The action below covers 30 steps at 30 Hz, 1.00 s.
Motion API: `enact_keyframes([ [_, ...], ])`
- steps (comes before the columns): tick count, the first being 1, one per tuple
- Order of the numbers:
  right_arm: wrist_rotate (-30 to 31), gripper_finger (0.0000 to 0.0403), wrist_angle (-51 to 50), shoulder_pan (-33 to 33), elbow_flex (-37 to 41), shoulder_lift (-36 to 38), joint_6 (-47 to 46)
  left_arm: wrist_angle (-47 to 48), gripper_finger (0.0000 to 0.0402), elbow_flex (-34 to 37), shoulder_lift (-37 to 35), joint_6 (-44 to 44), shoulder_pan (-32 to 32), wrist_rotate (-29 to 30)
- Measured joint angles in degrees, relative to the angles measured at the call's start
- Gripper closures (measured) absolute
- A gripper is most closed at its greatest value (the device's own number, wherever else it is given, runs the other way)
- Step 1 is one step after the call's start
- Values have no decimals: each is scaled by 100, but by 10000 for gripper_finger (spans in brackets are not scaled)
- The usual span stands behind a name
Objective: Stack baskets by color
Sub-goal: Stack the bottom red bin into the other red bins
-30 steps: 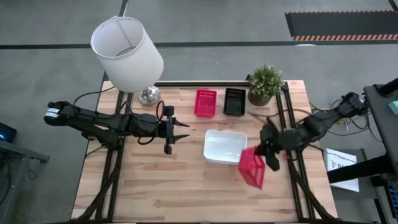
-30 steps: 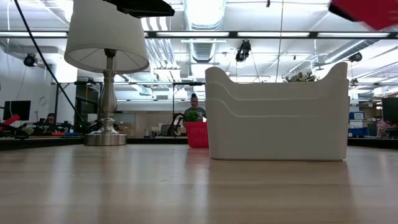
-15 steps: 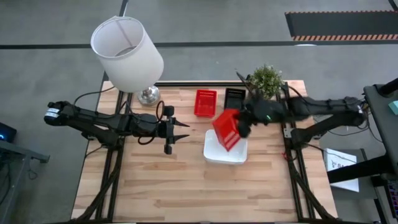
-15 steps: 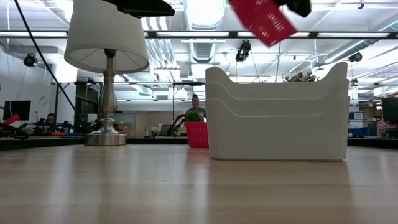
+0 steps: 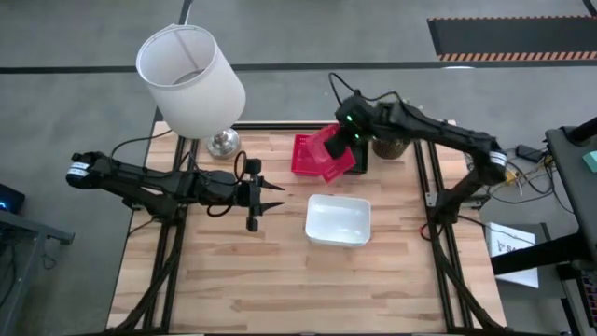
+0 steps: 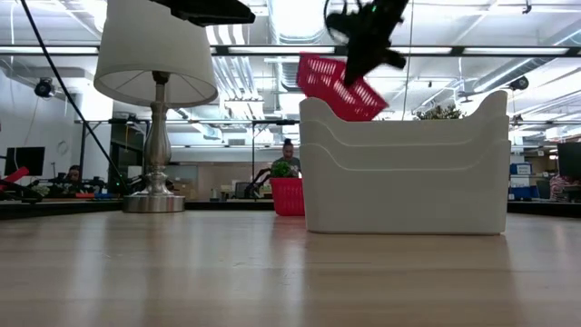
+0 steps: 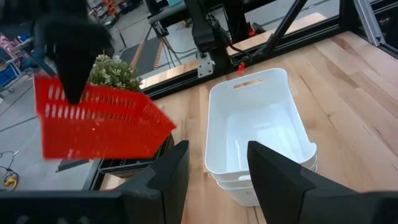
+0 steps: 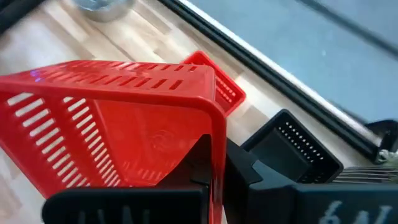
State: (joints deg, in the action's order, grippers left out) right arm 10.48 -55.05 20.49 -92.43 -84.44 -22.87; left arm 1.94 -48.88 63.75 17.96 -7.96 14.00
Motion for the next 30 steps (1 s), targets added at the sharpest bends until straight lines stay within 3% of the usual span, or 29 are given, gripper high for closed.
enact_keyframes([
  [3, -439, 394, 5, 361, -118, -325, 51, -25, 255, 0, 0, -60, -3, -2],
  [8, -644, 394, 466, 701, -242, -773, 50, -368, 255, 0, 120, 49, -3, 75],
  [14, -1685, 394, 1141, 711, -497, -1306, 55, -562, 255, -13, 266, 200, -42, 599],
  [25, -1865, 394, 2256, 183, -587, -2077, -94, -548, 255, -35, 417, -93, -379, 872],
  [30, -1825, 394, 2339, -87, -586, -2249, -9, -552, 255, -37, 448, -121, -667, 1440],
])
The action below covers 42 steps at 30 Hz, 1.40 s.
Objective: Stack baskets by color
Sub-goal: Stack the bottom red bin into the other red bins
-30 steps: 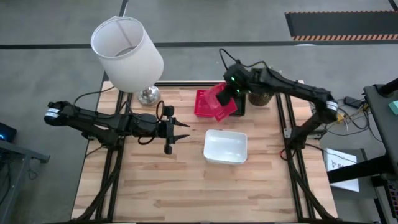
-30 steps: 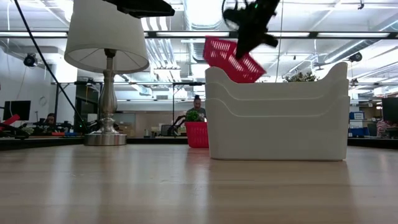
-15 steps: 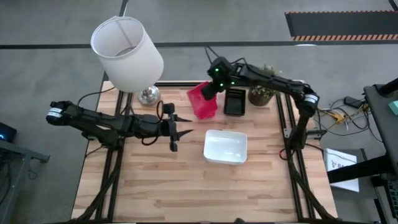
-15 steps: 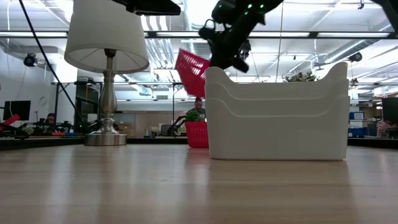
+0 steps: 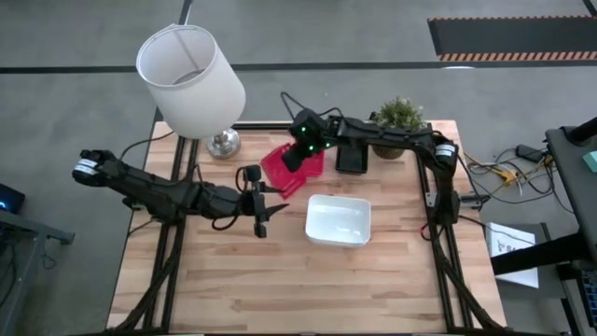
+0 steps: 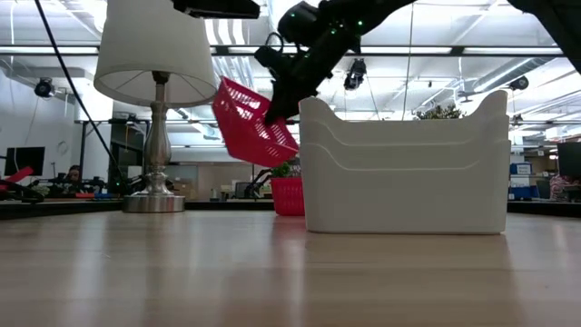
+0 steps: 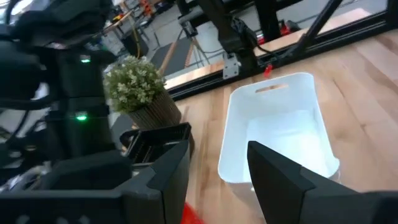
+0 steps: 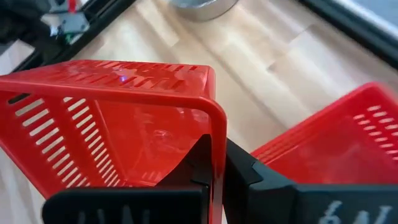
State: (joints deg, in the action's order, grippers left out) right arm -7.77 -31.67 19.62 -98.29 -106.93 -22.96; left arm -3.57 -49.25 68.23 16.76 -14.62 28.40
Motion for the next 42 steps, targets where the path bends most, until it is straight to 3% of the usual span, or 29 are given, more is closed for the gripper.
enact_keyframes([
  [11, 27, 394, 392, -545, -20, -544, 125, 1191, 256, 0, 0, -1565, -313, 214],
  [24, 40, 389, 378, -573, -171, -958, 348, 2384, 270, -272, -28, -2142, -615, 196],
  [39, 35, 274, 420, -573, -171, -958, 336, 2520, 270, 33, 0, -2863, -615, 322],
  [42, -17, 256, 233, -538, -166, -840, 713, 2418, 270, 48, 87, -3117, -609, 367],
])
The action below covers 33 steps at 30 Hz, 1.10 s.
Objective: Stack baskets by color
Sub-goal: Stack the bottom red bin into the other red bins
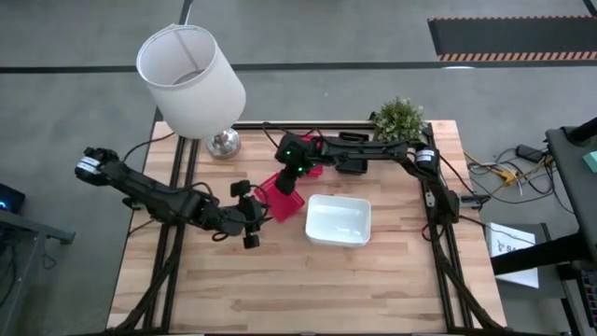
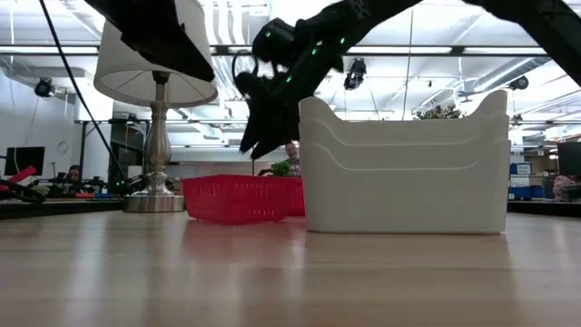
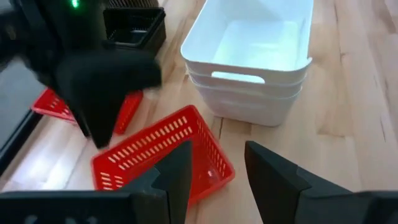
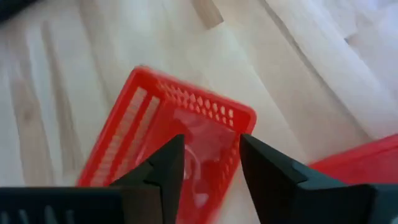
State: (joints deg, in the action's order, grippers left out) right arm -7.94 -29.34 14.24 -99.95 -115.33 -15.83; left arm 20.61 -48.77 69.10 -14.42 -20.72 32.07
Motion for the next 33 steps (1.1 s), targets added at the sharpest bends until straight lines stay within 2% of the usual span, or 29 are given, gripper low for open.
enact_keyframes([
  [5, 82, 247, -597, 2, 27, 817, 1141, -470, 270, 0, 410, -26, 12, -1],
  [8, 113, 252, -650, -70, 397, 1501, 1486, -646, 270, -127, 766, -78, 44, -31],
  [16, 211, 278, 478, -535, 2853, 3697, 2002, -802, 270, -552, 1665, -333, 349, -552],
  [23, 195, 296, 1906, -1255, 4758, 5092, 2782, -857, 266, -693, 2200, -455, 639, -767],
  [28, 219, 305, 2514, -1547, 5713, 5863, 3057, -857, 228, -643, 2268, -712, 774, -803],
  [33, 286, 310, 3161, -1545, 6416, 6623, 3106, -827, 180, -613, 2385, -823, 926, -753],
])
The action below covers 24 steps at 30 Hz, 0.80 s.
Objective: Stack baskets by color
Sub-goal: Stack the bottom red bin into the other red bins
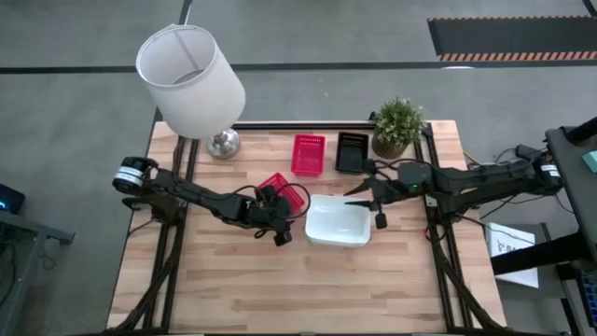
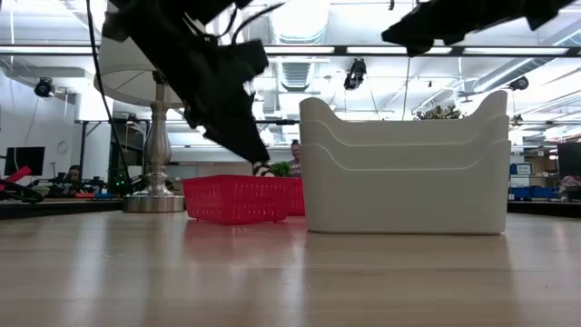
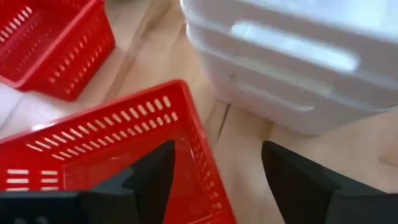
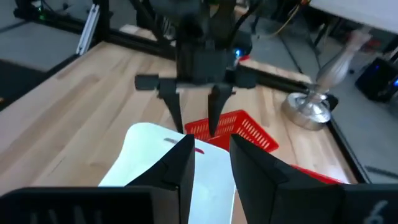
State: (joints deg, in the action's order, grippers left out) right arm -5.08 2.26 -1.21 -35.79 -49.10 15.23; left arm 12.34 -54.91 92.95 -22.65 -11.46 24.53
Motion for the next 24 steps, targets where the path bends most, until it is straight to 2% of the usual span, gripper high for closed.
enact_keyframes([
  [4, 61, 309, 206, -4, 351, 435, 137, 27, 173, 36, 236, 33, 134, -2],
  [8, 85, 314, 299, -2, 499, 722, 347, -166, 188, 53, 356, 35, 294, -3],
  [15, 110, 321, 225, -2, 507, 872, 496, -235, 232, 149, 442, -254, 413, -151],
  [24, 516, 318, 214, 0, 512, 788, 577, -241, 298, 259, 452, -406, 419, -203],
])
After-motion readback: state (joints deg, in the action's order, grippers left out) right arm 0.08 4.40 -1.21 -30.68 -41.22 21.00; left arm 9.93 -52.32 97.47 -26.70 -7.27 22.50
